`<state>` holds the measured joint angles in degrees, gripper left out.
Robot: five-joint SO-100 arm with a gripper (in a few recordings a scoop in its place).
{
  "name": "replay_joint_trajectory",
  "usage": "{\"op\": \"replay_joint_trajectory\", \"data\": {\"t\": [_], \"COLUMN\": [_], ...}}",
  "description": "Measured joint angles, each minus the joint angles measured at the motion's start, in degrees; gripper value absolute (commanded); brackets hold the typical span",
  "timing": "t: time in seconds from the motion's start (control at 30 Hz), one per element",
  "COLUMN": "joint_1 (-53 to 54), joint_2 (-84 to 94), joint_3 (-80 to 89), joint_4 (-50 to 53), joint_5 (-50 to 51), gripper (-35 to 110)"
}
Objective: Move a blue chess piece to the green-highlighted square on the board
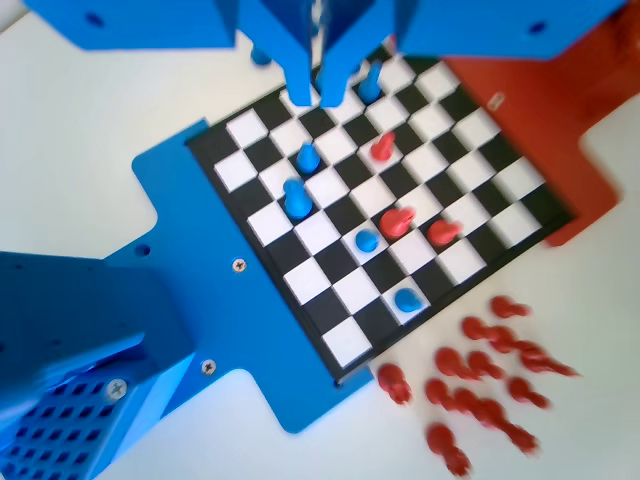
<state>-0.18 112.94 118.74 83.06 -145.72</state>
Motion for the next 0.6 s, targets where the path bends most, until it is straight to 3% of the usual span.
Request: {"op": "replay_joint_trajectory", "data": {"t": [0.6], "joint_1": [-1.8], "joint_2": [-3.3], "joint_3": [16.1], "joint_4": [-18.1], "joint_5": [3.3], "gripper": [12]}}
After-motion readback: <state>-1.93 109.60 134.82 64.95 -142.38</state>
